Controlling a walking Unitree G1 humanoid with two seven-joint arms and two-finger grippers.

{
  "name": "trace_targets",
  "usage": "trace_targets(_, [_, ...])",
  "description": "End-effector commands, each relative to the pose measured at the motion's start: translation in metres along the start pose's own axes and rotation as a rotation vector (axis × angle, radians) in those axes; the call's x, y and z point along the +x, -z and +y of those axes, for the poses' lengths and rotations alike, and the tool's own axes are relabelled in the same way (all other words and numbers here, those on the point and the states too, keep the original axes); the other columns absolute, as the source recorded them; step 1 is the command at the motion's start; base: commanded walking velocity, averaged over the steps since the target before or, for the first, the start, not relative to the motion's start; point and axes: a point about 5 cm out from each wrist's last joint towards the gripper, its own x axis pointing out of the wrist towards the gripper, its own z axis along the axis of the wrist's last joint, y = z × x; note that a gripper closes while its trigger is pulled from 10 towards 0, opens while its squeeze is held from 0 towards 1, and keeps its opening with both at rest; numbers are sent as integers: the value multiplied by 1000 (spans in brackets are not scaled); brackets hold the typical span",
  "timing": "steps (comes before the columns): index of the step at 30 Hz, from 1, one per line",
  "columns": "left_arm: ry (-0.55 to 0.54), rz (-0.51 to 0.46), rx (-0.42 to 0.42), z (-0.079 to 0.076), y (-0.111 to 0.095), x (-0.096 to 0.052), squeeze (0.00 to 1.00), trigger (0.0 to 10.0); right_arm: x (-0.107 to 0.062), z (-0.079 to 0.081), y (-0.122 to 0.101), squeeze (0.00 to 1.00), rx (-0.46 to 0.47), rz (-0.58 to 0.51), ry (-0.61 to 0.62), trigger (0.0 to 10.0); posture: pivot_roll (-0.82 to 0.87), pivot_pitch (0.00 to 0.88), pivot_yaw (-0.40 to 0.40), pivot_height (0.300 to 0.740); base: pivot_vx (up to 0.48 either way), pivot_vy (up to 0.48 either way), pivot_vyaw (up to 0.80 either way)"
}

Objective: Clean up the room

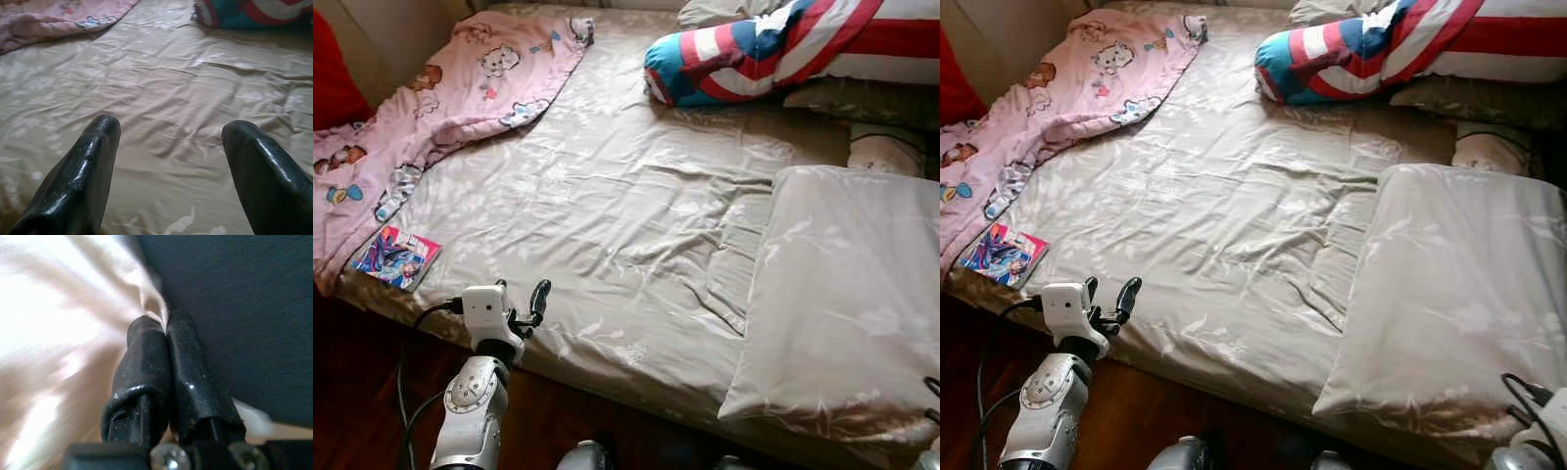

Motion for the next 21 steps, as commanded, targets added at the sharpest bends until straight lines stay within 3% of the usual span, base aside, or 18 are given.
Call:
trace_targets(1, [-14,36,9,5,10,-6,0,10000,-9,19,22,0,-21,71,-175,10000,-89,211,76,740,0,0,0])
trace_targets(2, [-15,39,6,5,11,-7,0,10000,-10,20,22,67,-30,62,-173,10000,-89,207,75,740,0,0,0])
trace_targets(4, [-19,43,0,4,13,-7,0,10000,-10,19,22,67,-39,56,-163,10000,-89,207,74,740,0,0,0])
trace_targets(5, [-22,51,-4,4,16,-9,0,10000,-10,22,20,1000,-30,40,-191,10000,-88,203,70,740,0,0,0])
trace_targets(9, [-25,76,-17,3,22,-12,0,10000,-13,36,11,1000,-72,-34,-300,10000,-91,200,68,740,0,0,0])
trace_targets(10, [-47,85,-51,3,25,-13,0,10000,-15,44,6,718,-87,-69,-357,10000,-92,196,65,740,0,0,0])
trace_targets(11, [-55,87,-61,4,26,-13,0,10000,-16,47,5,0,-91,-78,-376,10000,-92,196,65,740,0,0,0])
trace_targets(13, [-80,106,-93,5,31,-14,0,10000,-19,57,-3,0,-115,-138,-447,10000,-93,184,58,740,0,0,0])
trace_targets(15, [-92,124,-100,7,37,-16,0,10000,-23,67,-8,0,-71,-161,-506,10000,-97,172,53,740,0,0,0])
trace_targets(16, [-92,124,-100,7,37,-16,0,10000,-23,67,-8,0,-71,-161,-506,10000,-97,172,53,740,0,0,0])
trace_targets(20, [-121,234,-100,14,62,-28,0,10000,-45,103,3,0,-49,-141,-703,10000,-95,136,50,740,0,0,0])
trace_targets(21, [-121,234,-100,14,62,-28,0,10000,-45,103,3,0,-49,-141,-703,10000,-95,136,50,740,0,0,0])
